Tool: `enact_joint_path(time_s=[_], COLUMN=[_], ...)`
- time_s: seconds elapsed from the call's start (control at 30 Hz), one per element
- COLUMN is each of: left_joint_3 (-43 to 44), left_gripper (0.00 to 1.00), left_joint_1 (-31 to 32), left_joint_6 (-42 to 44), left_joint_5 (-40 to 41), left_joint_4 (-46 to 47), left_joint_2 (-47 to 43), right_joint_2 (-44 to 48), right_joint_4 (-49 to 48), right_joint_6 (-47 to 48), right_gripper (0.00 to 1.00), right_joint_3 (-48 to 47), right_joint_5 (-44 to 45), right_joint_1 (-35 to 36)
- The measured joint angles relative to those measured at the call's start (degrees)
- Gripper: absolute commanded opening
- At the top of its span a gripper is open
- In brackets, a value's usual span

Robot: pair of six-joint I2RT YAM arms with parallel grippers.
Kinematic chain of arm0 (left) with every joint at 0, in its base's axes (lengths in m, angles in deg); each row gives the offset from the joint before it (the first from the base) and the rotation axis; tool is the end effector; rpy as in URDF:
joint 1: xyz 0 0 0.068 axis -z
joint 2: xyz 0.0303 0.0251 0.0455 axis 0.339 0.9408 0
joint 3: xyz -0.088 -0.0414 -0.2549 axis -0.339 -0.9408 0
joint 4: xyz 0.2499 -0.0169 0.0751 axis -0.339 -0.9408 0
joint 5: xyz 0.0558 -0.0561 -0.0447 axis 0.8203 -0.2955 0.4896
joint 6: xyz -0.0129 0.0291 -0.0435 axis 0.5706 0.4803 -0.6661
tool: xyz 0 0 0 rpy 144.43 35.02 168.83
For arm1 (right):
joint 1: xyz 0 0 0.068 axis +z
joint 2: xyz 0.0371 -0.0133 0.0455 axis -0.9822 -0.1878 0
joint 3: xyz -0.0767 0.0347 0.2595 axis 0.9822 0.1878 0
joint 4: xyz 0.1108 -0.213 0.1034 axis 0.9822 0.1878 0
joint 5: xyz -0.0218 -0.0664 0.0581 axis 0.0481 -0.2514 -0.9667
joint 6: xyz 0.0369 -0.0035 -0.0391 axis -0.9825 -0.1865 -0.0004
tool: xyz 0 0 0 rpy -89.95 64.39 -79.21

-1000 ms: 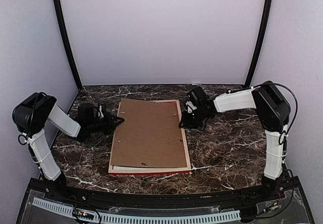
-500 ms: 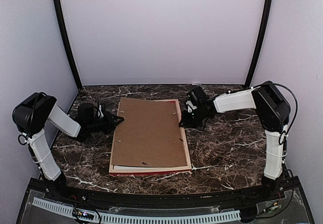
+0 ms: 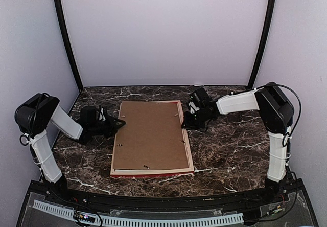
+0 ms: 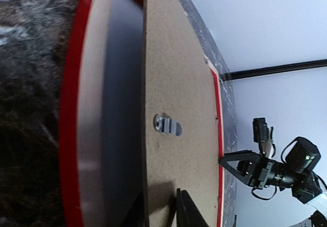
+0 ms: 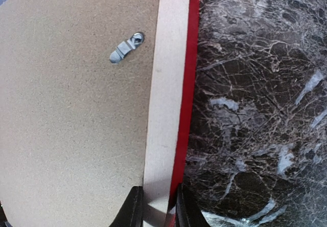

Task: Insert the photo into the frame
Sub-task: Place the backboard with the photo.

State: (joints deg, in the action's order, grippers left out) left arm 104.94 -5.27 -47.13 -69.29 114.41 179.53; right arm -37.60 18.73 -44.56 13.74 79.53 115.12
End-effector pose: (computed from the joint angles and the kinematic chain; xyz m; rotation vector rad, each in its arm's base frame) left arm 0.3067 -0.0973 0.1193 -0.3969 2.0831 -1.2761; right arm 0.3415 0.2557 0.1442 -0.1261 2.6625 0.6754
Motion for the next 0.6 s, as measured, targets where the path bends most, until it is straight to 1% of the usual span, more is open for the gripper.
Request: enact_joint_path(time_s=[0.07,0.1,0.13,0.17,0.23,0.6], left_joint_3=[0.0,0.1,0.6,1.2,2.7,8.0], left_gripper=[0.33,0.41,0.45,0.5,0.55,0.58], left_joint_1=[0.0,0.1,0.1,0.2,0.5,1.8], left_joint_6=[1.1,1.4,1.9,2.6,3.5,9.2], left_joint_5=[1.3,1.2,1.3,1.2,1.2,1.1], left_joint_4=[-1.4,-1.5,-1.9,-2.4,-3.6,-12.9], left_joint_2=[0.8,1.2,1.2,1.2,1.1,0.9], right_joint_2=[0.0,0.0,0.0,0.0,0.0,0.0], right_joint_4=[0.0,0.0,0.0,0.0,0.0,-0.1], right_joint_6=[0.0,0.0,-0.1,-0.2,-0.2,-0.2], right_gripper=[0.15,0.15,0.16,0.16,0.17,0.19], right_joint_3=[0.0,0.0,0.0,0.0,0.0,0.0], right_joint_5=[0.0,0.0,0.0,0.0,0.0,0.1], right_joint_1=[0.0,0.0,0.0,0.0,0.0,-0.1])
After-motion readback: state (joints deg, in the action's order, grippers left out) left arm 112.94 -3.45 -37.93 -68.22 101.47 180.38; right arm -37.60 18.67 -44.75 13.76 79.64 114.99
